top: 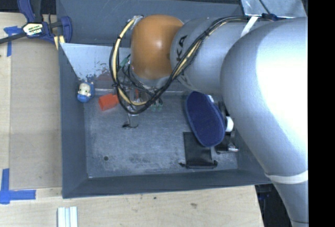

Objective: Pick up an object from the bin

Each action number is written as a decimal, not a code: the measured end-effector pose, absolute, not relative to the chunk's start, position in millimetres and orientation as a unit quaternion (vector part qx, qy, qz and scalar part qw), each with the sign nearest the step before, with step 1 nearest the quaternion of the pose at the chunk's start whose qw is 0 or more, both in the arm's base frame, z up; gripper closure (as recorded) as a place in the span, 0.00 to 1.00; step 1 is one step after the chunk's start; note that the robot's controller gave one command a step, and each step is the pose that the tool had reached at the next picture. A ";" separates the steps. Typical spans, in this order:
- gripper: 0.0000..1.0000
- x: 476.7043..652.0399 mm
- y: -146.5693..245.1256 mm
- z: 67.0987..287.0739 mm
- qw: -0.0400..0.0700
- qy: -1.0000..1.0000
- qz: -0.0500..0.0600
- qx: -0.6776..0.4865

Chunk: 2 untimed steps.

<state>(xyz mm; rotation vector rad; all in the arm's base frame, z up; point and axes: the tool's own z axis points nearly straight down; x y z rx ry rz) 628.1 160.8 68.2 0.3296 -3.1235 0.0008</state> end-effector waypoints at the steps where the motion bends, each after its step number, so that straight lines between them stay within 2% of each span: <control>1: 0.00 624.5 203.6 70.6 -0.002 -0.959 0.000 0.282; 2: 1.00 624.6 203.7 70.8 -0.002 -0.960 -0.001 0.280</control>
Offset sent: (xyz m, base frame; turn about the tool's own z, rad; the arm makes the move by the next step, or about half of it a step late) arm -0.0047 0.0431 0.0018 -0.3618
